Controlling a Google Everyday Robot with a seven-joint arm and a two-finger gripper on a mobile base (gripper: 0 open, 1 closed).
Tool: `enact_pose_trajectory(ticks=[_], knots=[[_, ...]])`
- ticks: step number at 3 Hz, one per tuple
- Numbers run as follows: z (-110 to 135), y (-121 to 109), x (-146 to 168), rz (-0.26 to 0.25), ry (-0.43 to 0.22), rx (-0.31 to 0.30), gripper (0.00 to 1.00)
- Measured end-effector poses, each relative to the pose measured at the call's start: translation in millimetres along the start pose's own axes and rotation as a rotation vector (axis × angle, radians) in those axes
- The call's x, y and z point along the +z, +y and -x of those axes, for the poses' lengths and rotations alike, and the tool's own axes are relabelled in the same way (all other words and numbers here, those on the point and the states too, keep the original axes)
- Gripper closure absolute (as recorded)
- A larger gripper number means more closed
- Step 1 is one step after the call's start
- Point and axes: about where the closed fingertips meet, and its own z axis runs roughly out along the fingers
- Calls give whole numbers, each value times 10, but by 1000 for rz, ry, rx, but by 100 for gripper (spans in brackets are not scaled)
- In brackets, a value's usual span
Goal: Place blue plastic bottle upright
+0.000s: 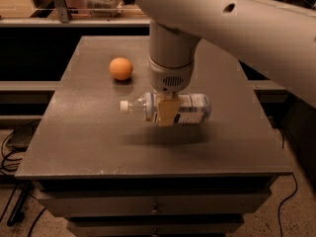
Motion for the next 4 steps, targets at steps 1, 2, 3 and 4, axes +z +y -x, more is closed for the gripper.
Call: enact_pose_trajectory(ticks=[1, 2, 3, 4], knots=[[35, -47, -244, -57, -119, 24, 100], [8, -79, -456, -122, -269, 76, 100], [-28, -98, -650, -218, -419, 136, 100], [-87, -149, -788, -307, -547, 191, 100]])
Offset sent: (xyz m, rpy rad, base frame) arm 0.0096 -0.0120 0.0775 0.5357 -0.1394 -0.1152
